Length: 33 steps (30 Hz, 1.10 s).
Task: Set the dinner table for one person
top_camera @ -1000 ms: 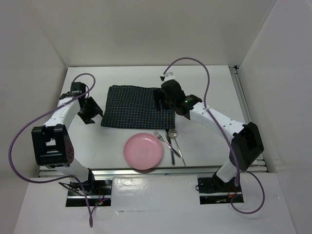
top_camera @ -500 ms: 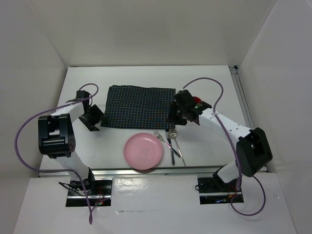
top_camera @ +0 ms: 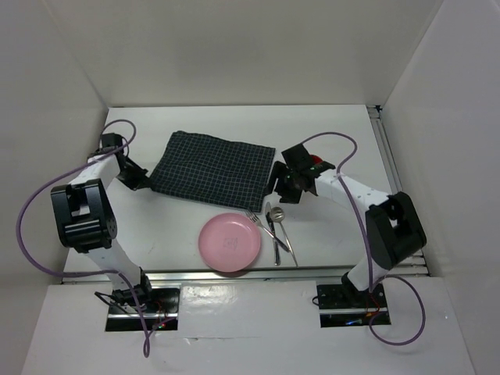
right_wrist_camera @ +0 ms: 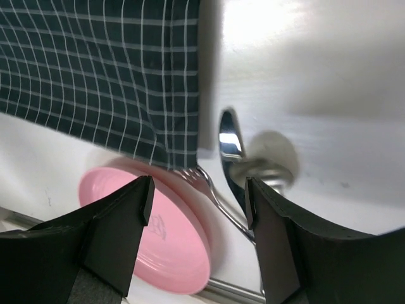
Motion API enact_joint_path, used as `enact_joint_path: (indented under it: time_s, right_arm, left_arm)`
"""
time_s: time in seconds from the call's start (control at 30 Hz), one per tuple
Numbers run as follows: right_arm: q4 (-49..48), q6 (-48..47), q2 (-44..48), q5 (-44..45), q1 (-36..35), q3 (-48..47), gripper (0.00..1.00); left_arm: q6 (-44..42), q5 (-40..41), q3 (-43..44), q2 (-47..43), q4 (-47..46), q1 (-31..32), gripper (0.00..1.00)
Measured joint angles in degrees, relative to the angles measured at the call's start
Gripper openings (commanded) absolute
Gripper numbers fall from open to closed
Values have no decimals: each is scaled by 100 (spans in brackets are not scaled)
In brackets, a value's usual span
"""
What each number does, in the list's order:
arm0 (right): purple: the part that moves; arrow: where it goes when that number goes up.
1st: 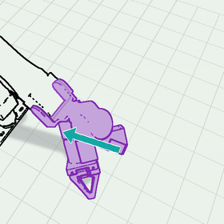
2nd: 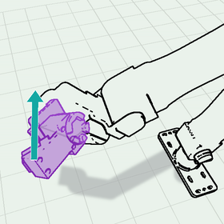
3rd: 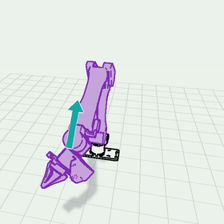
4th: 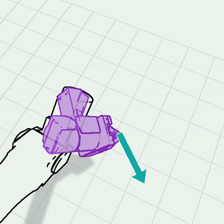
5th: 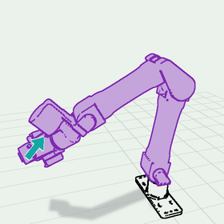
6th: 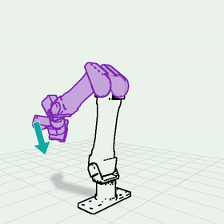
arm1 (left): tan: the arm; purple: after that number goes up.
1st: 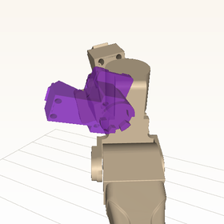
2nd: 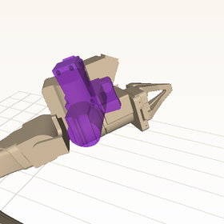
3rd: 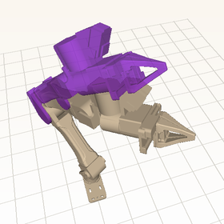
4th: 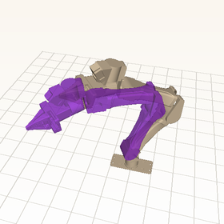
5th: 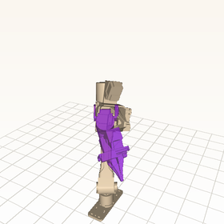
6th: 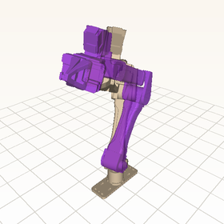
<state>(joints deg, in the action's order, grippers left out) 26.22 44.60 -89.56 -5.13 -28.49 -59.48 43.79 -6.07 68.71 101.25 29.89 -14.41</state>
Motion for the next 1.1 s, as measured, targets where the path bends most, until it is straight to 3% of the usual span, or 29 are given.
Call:
enact_joint_path:
  time_s: [0.3, 0.97, 1.1]
  right_arm:
    - [-284, -4, -1360, -634, -212, -1167, 65]
    - [-195, 1368, -1482, -507, -527, -623, 68]
    - [-382, 1488, -1486, -566, -527, -608, 62]
  left_arm:
    - [505, 186, -953, -809, -142, -304, 0]
    - [463, 118, -960, -787, -140, -271, 0]
    - [415, 116, -894, -787, -138, -264, 0]
